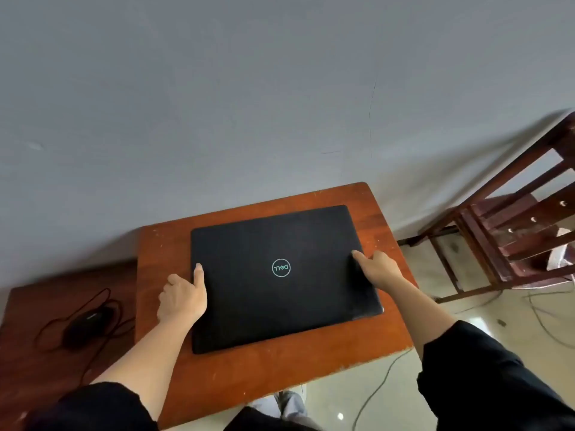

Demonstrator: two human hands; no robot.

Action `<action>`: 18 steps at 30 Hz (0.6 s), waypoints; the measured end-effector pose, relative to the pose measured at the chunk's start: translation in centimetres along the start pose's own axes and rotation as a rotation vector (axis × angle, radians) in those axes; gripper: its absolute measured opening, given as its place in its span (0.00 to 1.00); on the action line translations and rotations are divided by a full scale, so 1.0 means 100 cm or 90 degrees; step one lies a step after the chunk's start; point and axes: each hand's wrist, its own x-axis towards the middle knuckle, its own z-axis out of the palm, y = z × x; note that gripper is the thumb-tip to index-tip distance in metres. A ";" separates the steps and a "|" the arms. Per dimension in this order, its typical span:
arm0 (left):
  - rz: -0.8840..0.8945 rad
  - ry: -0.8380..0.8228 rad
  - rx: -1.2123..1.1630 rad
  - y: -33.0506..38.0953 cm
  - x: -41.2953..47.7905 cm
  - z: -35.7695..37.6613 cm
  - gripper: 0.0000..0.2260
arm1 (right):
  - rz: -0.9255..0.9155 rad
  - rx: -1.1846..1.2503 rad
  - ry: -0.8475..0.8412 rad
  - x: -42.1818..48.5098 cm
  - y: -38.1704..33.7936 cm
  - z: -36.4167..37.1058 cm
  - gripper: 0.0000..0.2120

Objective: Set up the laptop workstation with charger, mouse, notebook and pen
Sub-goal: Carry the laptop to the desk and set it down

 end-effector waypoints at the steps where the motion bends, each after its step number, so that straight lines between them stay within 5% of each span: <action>1: 0.000 -0.023 0.021 0.002 0.002 0.000 0.35 | 0.006 0.003 0.000 -0.001 -0.003 0.000 0.32; 18: 0.048 -0.115 0.124 0.011 0.024 -0.007 0.39 | 0.055 -0.017 0.001 -0.002 -0.010 0.016 0.37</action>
